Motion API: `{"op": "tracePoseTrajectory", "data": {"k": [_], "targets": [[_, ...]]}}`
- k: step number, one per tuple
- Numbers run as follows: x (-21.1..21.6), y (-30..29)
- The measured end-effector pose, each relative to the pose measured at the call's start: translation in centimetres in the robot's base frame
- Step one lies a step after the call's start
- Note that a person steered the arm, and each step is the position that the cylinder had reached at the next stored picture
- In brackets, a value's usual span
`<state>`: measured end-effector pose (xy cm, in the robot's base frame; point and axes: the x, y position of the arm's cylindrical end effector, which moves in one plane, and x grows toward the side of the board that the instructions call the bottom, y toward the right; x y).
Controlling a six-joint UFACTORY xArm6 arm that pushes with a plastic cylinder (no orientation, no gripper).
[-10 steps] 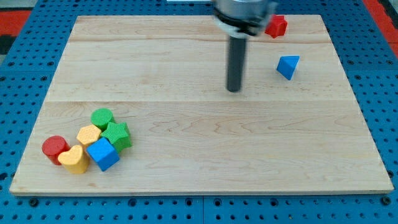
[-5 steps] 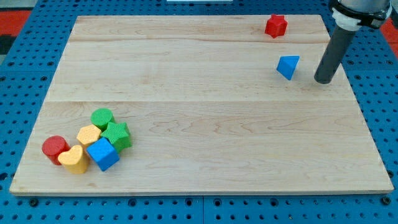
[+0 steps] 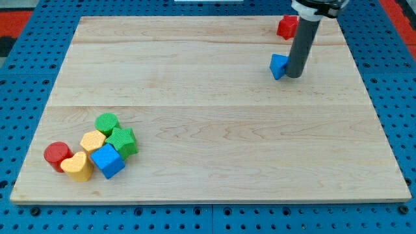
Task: Slide the blue triangle to the top center
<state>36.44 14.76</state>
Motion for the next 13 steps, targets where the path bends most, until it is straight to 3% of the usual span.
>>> {"op": "tracePoseTrajectory", "data": {"k": [3, 6, 9, 13], "targets": [[-2.7, -7.0], [-3.0, -3.2], [-9.0, -3.7], [-15.6, -8.9]]}}
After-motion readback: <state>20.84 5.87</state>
